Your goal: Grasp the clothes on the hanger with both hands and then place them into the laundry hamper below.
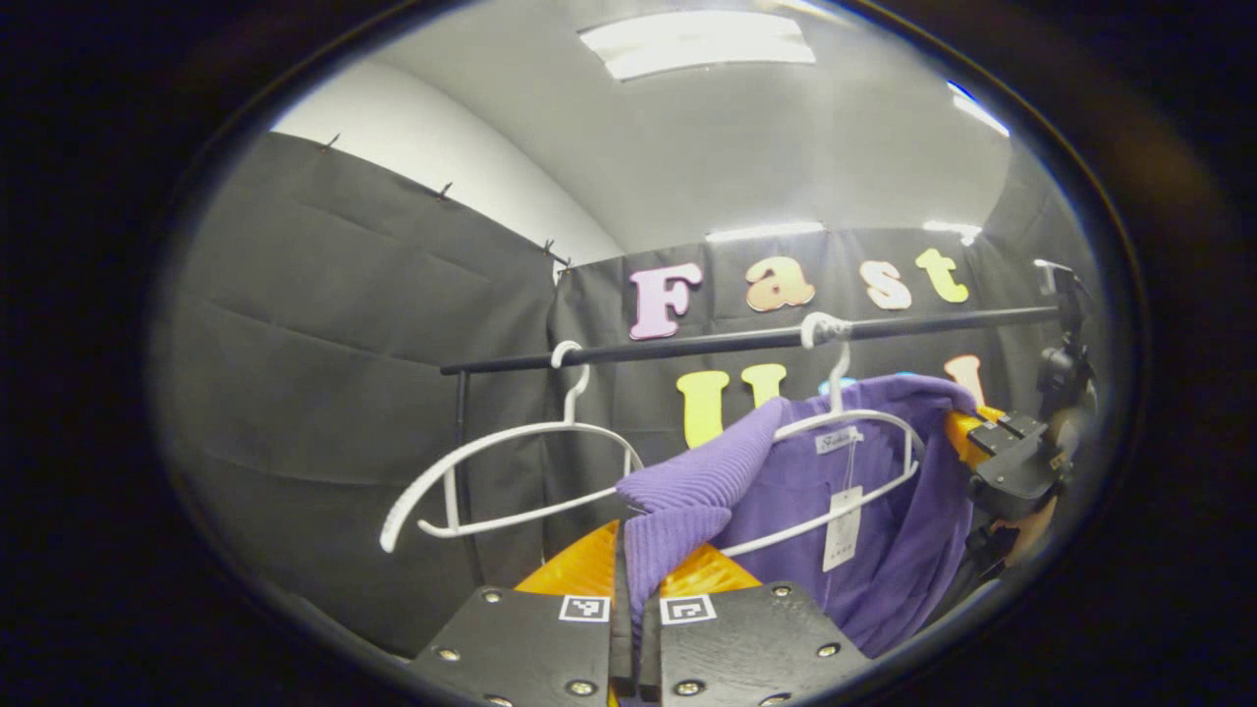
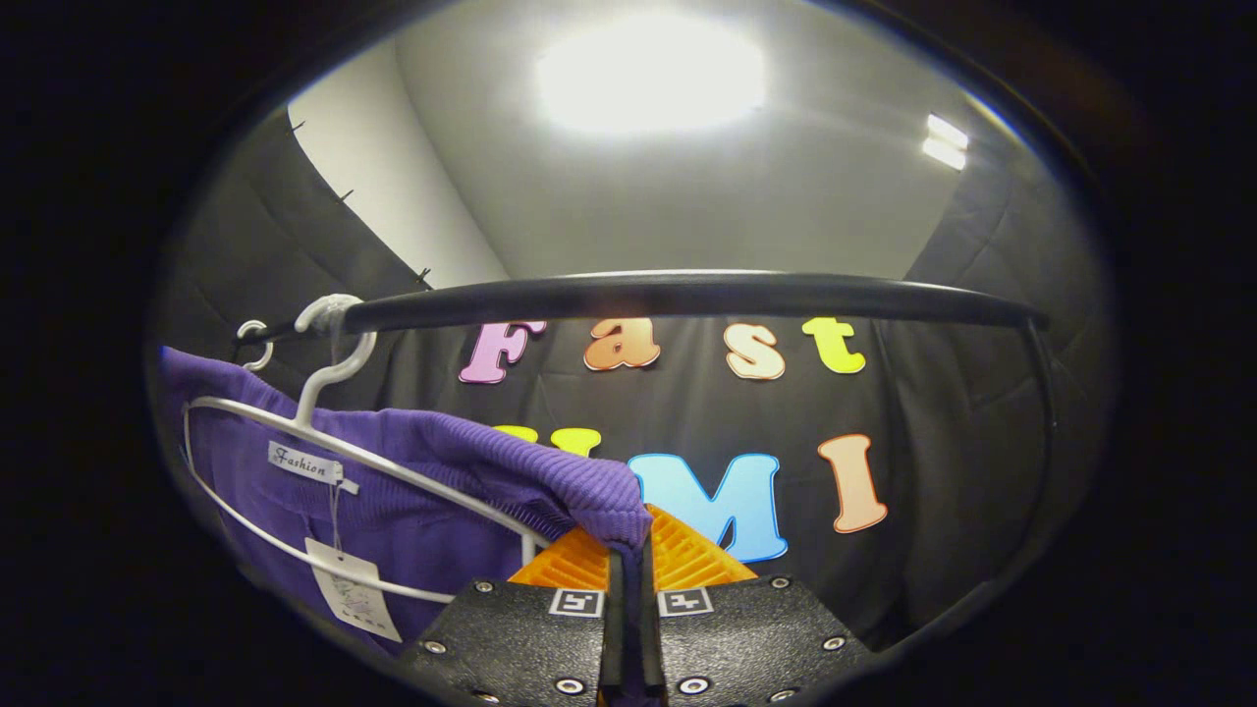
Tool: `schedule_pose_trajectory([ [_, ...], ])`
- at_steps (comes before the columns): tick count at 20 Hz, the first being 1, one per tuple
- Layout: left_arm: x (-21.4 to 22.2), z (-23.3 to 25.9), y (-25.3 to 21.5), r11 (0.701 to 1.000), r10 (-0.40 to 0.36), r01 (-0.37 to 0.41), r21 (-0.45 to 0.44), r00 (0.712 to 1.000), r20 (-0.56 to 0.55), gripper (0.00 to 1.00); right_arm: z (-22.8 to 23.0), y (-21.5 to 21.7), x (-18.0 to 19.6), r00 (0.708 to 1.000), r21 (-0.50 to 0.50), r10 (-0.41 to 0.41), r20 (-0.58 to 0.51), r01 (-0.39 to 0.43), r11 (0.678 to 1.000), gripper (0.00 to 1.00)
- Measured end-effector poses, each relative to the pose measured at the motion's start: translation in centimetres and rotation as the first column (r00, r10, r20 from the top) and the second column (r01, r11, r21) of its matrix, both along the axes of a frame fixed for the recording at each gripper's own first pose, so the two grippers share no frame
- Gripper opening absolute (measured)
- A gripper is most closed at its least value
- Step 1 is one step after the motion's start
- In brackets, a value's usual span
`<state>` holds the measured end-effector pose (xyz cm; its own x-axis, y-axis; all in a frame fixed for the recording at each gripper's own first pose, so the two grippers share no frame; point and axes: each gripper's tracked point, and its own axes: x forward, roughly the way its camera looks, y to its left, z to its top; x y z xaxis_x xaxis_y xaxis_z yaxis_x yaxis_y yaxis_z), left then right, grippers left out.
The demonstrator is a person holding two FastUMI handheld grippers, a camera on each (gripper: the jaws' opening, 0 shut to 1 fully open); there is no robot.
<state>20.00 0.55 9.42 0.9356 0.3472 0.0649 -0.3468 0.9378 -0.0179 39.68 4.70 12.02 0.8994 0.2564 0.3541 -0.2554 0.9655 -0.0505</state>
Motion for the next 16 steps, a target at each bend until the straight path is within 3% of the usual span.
schedule_pose_trajectory([
  [8, 0.7, 4.9, 4.2, 0.996, -0.001, -0.003, 0.085, 0.999, 0.039, 0.04, -1.1, -0.2, 0.6, 0.998, -0.120, -0.010, 0.060, 0.017, 0.993, 0.05],
  [9, 1.3, 4.9, 4.5, 0.995, -0.019, 0.016, 0.099, 0.999, 0.036, 0.00, -1.5, -0.4, 0.5, 0.998, -0.138, -0.021, 0.066, 0.030, 0.990, 0.06],
  [10, 1.9, 5.4, 4.8, 0.993, -0.046, 0.040, 0.110, 0.997, 0.056, 0.08, -2.0, -0.4, 0.4, 0.997, -0.151, -0.031, 0.065, 0.041, 0.988, 0.06],
  [11, 2.4, 5.7, 5.2, 0.991, -0.076, 0.068, 0.111, 0.994, 0.075, 0.04, -2.5, -0.3, 0.4, 0.998, -0.156, -0.034, 0.058, 0.043, 0.987, 0.06],
  [16, 7.2, 2.8, 7.5, 0.983, -0.170, 0.168, 0.069, 0.985, 0.022, 0.04, -4.4, 0.1, 1.4, 0.997, -0.189, -0.072, 0.023, 0.075, 0.979, 0.06],
])
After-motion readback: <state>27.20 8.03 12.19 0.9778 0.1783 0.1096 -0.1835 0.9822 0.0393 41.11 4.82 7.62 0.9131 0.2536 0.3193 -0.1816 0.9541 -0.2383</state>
